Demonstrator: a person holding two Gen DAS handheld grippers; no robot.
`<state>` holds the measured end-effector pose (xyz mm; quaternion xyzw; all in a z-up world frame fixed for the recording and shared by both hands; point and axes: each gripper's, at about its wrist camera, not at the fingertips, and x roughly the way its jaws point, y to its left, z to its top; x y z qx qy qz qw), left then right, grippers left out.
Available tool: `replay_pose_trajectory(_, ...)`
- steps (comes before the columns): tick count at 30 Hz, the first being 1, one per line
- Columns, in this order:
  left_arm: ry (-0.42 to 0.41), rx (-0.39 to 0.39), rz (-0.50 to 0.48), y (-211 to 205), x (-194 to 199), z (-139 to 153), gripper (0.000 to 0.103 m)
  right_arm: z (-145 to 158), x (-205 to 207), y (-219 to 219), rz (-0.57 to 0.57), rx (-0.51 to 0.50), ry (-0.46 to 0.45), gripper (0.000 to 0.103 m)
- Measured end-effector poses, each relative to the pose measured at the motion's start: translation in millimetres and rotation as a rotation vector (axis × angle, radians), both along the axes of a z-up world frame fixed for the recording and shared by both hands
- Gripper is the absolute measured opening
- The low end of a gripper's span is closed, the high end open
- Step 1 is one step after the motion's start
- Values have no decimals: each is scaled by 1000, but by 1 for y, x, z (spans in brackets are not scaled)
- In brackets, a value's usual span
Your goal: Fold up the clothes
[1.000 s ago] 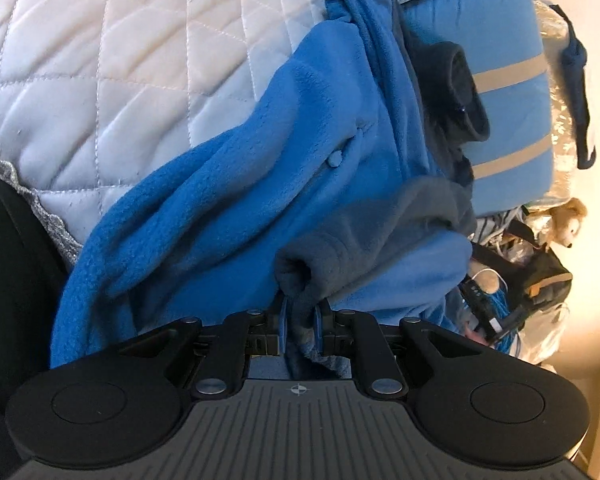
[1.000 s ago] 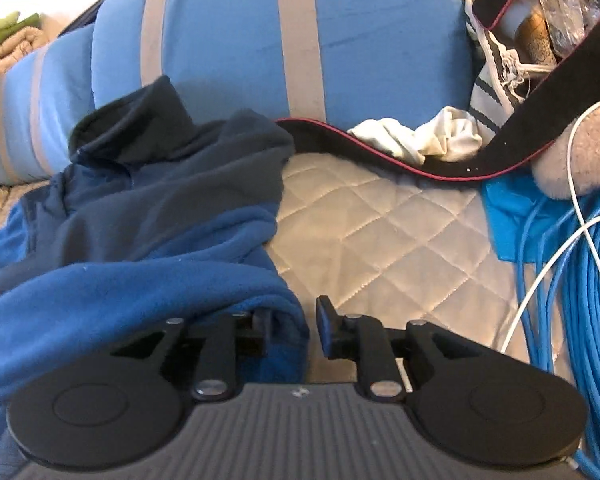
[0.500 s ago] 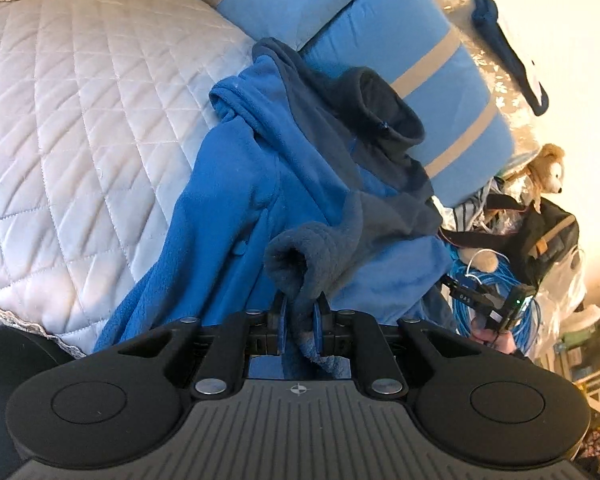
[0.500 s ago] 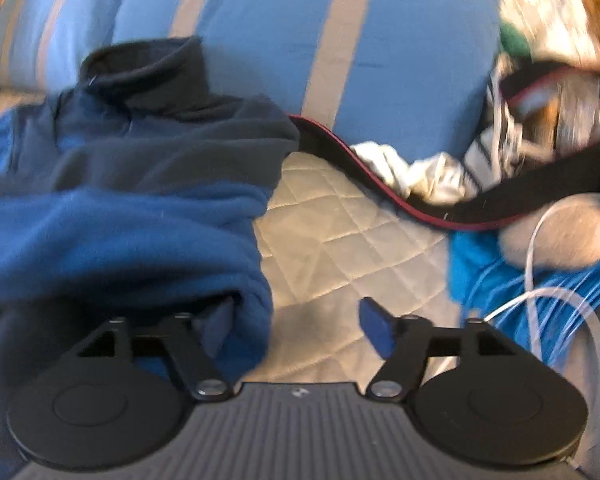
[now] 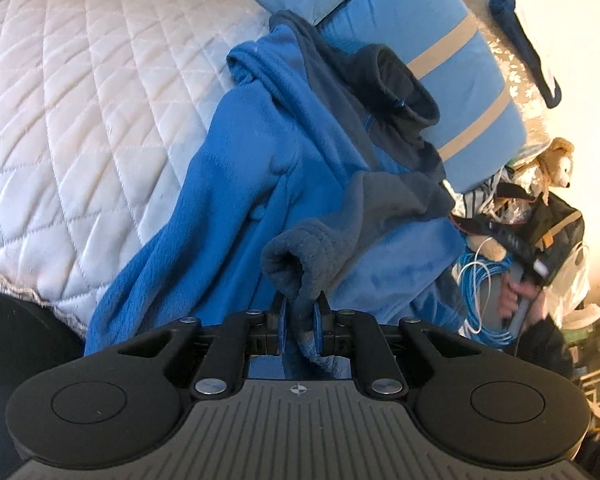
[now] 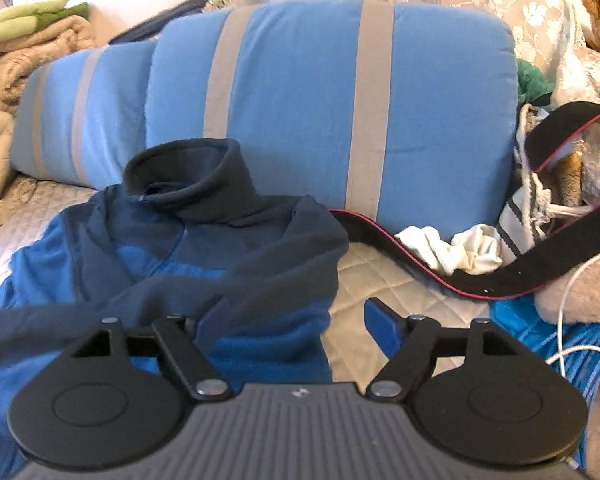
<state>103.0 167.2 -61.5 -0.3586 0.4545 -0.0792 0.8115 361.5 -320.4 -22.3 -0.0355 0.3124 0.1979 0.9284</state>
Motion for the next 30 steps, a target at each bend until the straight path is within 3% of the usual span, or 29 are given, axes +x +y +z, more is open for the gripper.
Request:
replay_pose_trajectory(5,-5,3,-17,-7,-8,-1,12,-6,-3,15,-29,36,21,86)
replay_pose_trajectory(13,-135,12,-63,-26,-24,43,12,-12,-36,5,-31,-76,7,96)
replay_pose_trajectory(19,-184,5,-66,-39,-21,64,12,-12,-72,3,48,-121,-22,101)
replay_pose_trajectory(26,-73,36,4,-25,-15,36,12,-20,-120,42,199,-310,-105,103)
replay_pose_trajectory(30,5,0,49,-12,-15,2,12,-15,-103,31,147,-237,-70,103)
